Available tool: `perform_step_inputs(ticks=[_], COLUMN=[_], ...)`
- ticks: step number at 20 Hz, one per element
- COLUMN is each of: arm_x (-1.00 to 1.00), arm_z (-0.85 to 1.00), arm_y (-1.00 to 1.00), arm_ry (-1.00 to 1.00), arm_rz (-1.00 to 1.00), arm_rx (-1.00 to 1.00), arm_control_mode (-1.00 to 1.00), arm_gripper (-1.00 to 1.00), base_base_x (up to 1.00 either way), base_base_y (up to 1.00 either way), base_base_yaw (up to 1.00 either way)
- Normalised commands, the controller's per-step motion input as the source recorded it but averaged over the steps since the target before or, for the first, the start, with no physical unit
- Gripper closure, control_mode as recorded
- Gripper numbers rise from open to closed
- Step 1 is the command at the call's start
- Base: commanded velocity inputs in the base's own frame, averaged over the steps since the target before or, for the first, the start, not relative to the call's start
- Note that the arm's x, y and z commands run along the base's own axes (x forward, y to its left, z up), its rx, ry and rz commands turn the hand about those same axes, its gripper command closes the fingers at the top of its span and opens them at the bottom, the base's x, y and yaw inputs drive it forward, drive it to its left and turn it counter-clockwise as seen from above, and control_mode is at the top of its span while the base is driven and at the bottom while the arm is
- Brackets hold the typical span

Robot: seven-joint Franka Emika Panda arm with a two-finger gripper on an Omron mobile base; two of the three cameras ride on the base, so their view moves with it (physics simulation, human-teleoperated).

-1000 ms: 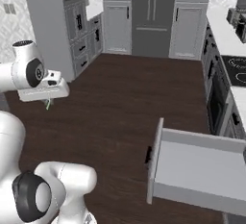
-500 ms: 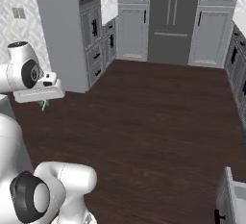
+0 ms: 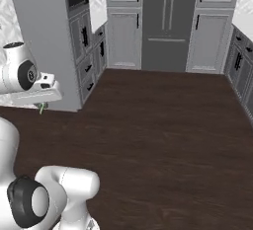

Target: Take a straw from the drawer in front and place it inside the glass cup on the dining counter.

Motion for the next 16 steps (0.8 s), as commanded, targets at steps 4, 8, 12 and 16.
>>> perform_step_inputs(ticks=[4,8,12,16], arm_x=[0.00,0.00,0.00,0.00], arm_z=[0.00,0.00,0.00,0.00], arm_y=[0.00,0.00,0.00,0.00], arm_ry=[0.00,0.00,0.00,0.00], arm_rz=[0.00,0.00,0.00,0.00], arm_rx=[0.00,0.00,0.00,0.00], arm_control_mode=[1.00,1.00,1.00,1.00], arm_gripper=[1.00,1.00,1.00,1.00], base_base_x=[1.00,1.00,1.00,1.00], base_base_y=[0.15,0.00,0.00,0.00], base_base_yaw=[-0.09,0.21,0.49,0.64])
